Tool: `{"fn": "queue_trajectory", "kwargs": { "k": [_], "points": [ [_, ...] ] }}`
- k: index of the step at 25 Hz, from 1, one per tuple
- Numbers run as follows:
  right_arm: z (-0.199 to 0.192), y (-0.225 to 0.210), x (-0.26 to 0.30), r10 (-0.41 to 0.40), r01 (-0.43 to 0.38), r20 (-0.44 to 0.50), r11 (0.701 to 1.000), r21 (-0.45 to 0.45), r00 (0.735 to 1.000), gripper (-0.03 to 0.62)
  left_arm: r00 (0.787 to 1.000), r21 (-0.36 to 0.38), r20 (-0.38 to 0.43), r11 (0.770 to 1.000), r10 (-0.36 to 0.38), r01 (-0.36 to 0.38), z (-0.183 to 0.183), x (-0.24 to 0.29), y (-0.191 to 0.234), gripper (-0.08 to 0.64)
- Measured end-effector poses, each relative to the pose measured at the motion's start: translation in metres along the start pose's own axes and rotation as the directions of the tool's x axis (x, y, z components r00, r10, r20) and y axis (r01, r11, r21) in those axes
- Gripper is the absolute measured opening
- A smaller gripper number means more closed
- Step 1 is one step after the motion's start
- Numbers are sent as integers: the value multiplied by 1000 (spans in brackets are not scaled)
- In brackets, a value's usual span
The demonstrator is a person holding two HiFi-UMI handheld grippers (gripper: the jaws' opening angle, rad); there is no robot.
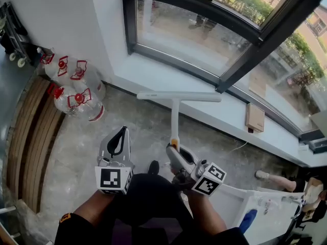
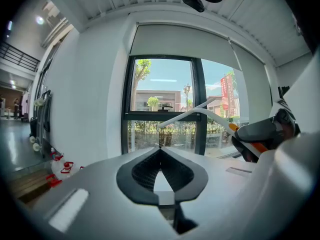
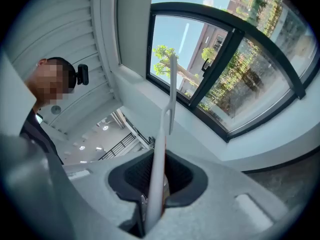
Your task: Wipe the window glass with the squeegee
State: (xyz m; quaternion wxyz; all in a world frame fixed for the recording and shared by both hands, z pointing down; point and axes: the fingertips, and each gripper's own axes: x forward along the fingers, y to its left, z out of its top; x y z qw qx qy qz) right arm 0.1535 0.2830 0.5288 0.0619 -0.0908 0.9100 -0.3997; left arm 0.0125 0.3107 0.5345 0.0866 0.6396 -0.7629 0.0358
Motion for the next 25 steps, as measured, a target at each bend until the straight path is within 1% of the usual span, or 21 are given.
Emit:
{"fn": "queue_trajectory", "kwargs": {
  "k": [4, 11, 19, 25],
  "points": [
    [-15, 8, 3, -25, 24, -12, 999, -30, 1000, 44, 1000, -9, -1, 1000, -8, 8, -4, -12, 10, 18],
    [-30, 21, 12, -40, 40, -8, 999, -33, 999, 44, 999, -25, 0, 999, -34, 34, -7, -22, 23, 18],
    [-34, 27, 6, -76, 77, 17, 996, -37, 997, 44, 995, -10, 6, 995, -103, 103, -6, -23, 12, 18],
    [-34, 28, -1, -88, 89, 28, 995, -42, 996, 44, 993, -11, -3, 993, -118, 118, -8, -25, 7, 18]
  ]
}}
